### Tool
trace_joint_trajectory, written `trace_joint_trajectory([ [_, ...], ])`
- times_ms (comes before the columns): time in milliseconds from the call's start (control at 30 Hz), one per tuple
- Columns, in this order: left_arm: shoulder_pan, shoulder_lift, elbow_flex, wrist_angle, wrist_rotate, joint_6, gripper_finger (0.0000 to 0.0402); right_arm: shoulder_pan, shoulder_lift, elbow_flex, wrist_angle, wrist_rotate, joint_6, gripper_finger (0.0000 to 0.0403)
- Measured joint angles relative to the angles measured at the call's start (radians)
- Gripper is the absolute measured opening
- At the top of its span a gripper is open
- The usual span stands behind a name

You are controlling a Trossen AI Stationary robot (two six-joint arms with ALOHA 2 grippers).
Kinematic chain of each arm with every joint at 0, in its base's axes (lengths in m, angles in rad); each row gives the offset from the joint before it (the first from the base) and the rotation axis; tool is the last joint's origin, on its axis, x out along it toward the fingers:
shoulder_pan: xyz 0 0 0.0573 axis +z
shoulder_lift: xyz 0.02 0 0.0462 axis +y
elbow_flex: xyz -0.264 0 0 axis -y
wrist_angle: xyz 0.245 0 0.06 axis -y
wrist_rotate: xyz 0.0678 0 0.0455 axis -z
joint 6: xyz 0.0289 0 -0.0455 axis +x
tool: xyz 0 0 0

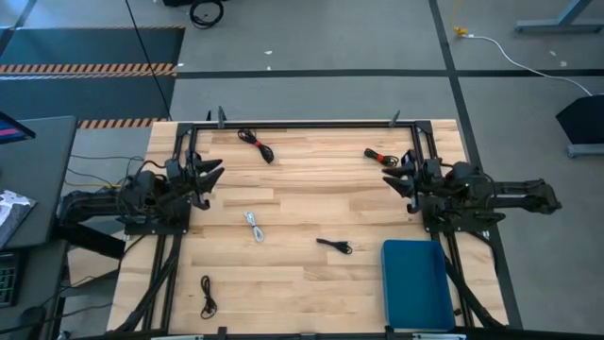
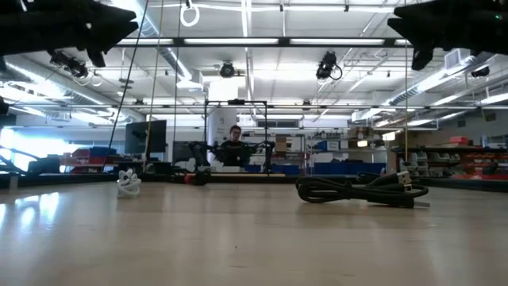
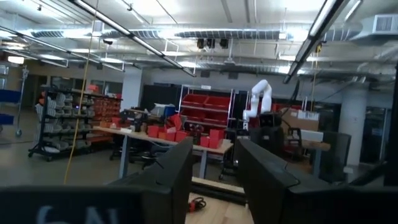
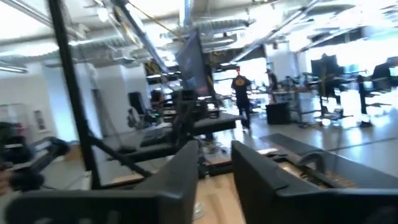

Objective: Pick and place USB-C Cables
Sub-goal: Put the black USB cable into the blue bin

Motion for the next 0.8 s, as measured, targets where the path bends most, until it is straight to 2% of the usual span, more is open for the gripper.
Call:
trace_joint_trajectory([
  [133,0.032,0.120,0.084,-0.073,0.018,0.015,0.0134,-0.031,0.151,0.118,-0.104,0.060,-0.010,0.0177],
  [233,0.070,0.228,0.150,-0.164,0.017,0.019,0.0133,-0.056,0.301,0.232,-0.251,0.116,-0.023,0.0193],
  [433,0.148,0.420,0.232,-0.200,0.017,0.016,0.0133,-0.122,0.614,0.499,-0.574,0.171,-0.034,0.0191],
  [567,0.216,0.516,0.283,-0.224,0.021,0.016,0.0133,-0.177,0.798,0.690,-0.856,0.176,-0.009,0.0186],
  [667,0.252,0.576,0.294,-0.244,0.077,0.017,0.0133,-0.216,0.921,0.815,-1.058,0.182,-0.003,0.0186],
  [800,0.277,0.631,0.294,-0.244,0.113,0.042,0.0133,-0.259,1.041,0.920,-1.202,0.190,-0.027,0.0186],
])
